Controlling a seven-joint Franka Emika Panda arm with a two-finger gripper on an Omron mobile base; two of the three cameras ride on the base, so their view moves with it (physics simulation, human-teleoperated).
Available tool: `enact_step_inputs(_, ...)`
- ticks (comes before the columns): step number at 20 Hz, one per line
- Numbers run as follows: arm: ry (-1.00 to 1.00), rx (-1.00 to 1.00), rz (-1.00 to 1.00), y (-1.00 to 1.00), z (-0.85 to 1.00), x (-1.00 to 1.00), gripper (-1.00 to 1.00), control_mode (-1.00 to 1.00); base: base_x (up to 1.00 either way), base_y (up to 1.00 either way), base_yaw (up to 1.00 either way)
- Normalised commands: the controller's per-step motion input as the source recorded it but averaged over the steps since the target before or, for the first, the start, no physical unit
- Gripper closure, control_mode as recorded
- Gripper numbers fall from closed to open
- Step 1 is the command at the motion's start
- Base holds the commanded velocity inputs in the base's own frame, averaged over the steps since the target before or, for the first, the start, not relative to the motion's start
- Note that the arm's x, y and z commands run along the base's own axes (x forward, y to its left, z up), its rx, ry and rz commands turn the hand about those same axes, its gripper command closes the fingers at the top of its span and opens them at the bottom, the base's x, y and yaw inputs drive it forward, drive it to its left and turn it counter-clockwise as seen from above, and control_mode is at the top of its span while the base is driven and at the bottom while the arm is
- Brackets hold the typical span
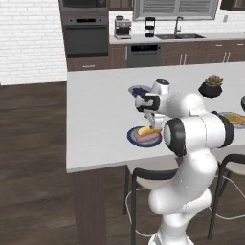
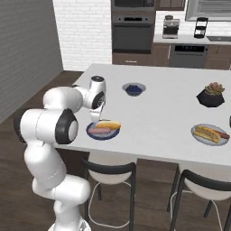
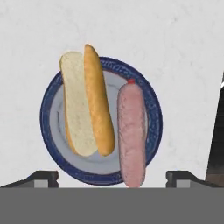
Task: Place one bun and one sausage from the bowl on each plate.
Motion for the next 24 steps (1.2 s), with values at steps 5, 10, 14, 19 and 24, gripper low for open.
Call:
enact_step_inputs(5, -0.65, 0.06, 0.00, -0.05, 1.00, -0.87, -1.00, -1.00, 0.00, 0.00, 0.00)
enact_step_inputs(10, -0.71, 0.09, -0.01, -0.13, 1.00, -0.98, -1.00, -1.00, 0.00, 0.00, 0.00)
enact_step_inputs(14, -0.76, 0.20, 0.00, -0.43, 1.00, -1.00, -1.00, -1.00, 0.00, 0.00, 0.00)
enact_step_inputs(19, -0.70, 0.27, -0.05, -0.75, 0.70, -0.88, -1.00, -1.00, 0.00, 0.00, 0.00)
enact_step_inputs(24, -0.01, 0.01, 0.00, -0.03, 0.00, -0.04, -1.00, -1.00, 0.00, 0.00, 0.00)
